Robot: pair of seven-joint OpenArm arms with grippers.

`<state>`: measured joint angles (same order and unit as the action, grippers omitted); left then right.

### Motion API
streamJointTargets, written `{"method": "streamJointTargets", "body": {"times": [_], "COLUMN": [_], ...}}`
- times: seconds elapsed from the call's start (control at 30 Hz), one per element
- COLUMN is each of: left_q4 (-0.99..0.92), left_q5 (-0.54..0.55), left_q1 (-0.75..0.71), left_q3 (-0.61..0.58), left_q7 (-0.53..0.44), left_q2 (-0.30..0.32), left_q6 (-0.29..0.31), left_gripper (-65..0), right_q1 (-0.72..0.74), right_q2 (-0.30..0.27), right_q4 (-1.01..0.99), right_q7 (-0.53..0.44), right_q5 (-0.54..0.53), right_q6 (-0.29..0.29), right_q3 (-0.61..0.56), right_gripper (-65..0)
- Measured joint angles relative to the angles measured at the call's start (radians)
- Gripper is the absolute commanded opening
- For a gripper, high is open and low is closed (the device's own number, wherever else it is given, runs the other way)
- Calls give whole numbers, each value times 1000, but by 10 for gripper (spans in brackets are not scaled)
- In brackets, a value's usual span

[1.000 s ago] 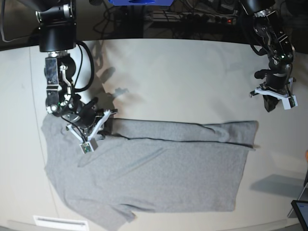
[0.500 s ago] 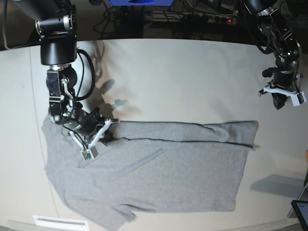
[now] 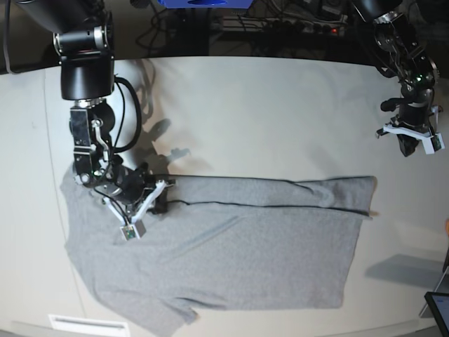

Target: Fold the T-shirt properly

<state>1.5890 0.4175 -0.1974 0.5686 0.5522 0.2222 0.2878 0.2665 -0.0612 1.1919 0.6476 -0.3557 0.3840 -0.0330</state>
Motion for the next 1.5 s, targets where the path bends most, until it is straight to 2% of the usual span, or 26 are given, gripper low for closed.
{"method": "streamJointTargets", "body": {"times": [0.1, 0.2, 0.37, 0.47, 0.57, 0.73, 0.8, 0.97, 1.07, 1.2, 1.4, 1.5], "left_q4": [0, 0, -1, -1, -1, -1, -1, -1, -5, -45, -56, -56], "left_q5": [-3, -3, -4, -7, -6, -6, -7, -7, -6, -6, -6, -6], "left_q1": [-4, -5, -5, 1, 0, 0, -2, -2, -2, 3, 3, 3], "left_q3": [0, 0, 1, 0, 0, 0, 0, 0, 0, 0, 0, 0], "left_q7": [0, 0, 0, 0, 0, 0, 0, 0, 0, 0, -2, -3], "left_q2": [0, 0, 2, 2, 2, 2, 0, 0, 0, 0, 0, 0], "left_q6": [0, 0, 0, 0, 0, 0, 0, 0, 0, 0, 0, 0], "left_gripper": [-650, -650, -650, -650, -650, -650, -650, -650, -650, -650, -650, -650], "right_q1": [13, 15, -66, -78, -56, -56, -72, -123, -118, -130, -134, -134], "right_q2": [11, -8, -24, -36, -29, -29, -29, -10, 28, 24, 36, 34], "right_q4": [0, 15, 211, 308, 321, 320, 320, 320, 322, 322, 319, 319], "right_q7": [4, 1, 61, 59, 119, 137, 138, 164, 157, 158, 156, 156], "right_q5": [-3, -3, -2, -5, -6, -6, -8, -8, -12, -7, -11, -11], "right_q6": [1, -14, -166, -211, -229, -237, -239, -239, -237, -240, -237, -238], "right_q3": [-6, -74, -91, -89, -98, -92, -89, -80, 2, 23, 18, 23], "right_gripper": [-640, -640, -640, -609, -476, -189, -139, -138, -138, -145, -270, -270]}}
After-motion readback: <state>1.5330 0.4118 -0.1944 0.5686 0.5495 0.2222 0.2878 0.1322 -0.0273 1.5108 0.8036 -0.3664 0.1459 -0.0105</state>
